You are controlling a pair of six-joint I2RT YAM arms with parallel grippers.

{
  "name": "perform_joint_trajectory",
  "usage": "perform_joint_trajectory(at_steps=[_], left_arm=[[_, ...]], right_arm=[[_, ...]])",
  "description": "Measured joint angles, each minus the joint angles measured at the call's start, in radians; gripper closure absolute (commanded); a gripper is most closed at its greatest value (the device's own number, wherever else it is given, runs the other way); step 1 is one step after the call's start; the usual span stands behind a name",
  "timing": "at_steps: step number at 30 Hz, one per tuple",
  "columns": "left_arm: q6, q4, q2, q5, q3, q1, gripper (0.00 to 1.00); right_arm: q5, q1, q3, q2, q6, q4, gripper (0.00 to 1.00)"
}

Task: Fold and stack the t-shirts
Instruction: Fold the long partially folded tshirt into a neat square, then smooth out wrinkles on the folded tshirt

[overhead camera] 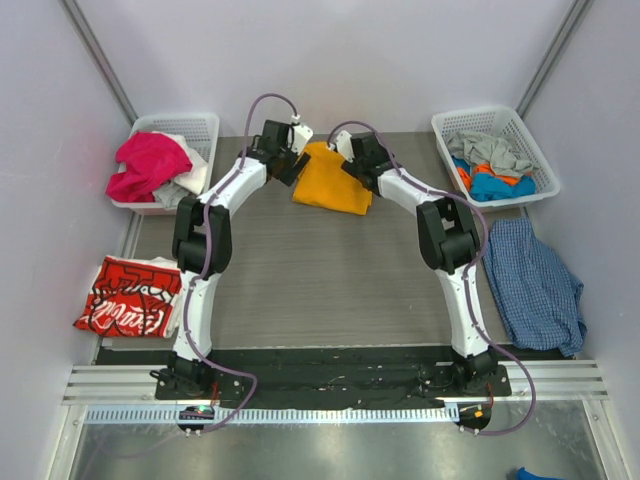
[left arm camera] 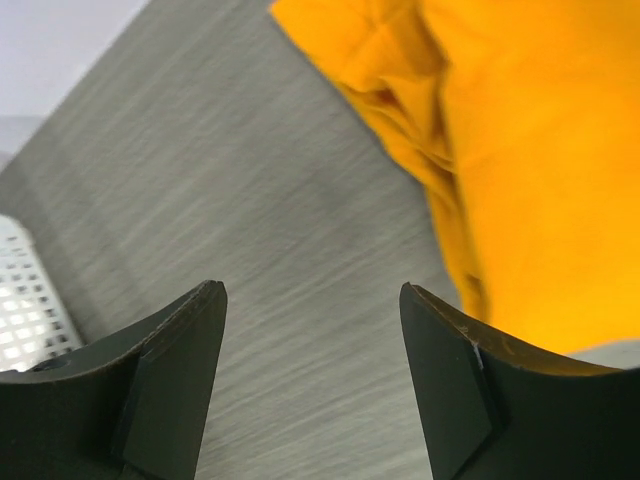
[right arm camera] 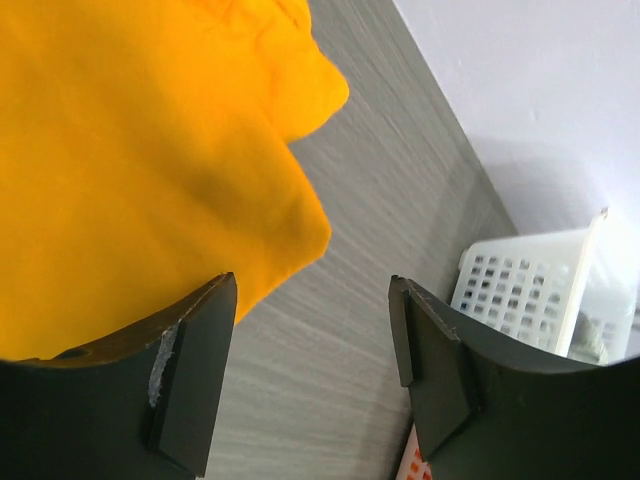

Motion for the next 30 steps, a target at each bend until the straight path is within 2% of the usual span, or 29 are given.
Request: perform_joint_trajectory(at_steps=[15,22,30], left_arm=[[-0.056,-0.122,0.002,0.27,0.068,-0.002,0.25],[-0.044,-0.109,0.045,0.32,0.18,-0.002,0.26],[-0.042,-0.084,0.121,0.314,0.184,-0.002,0.26]], right_arm=[[0.081,-0.001,-0.175,-0.181,0.255,-0.027,0.27],[0.058,-0.002,-0.303,-0.238,0.34,-0.07,0.28],[0.009,-0.003,-0.307,-0.242,0.377,-0.079,0.28]])
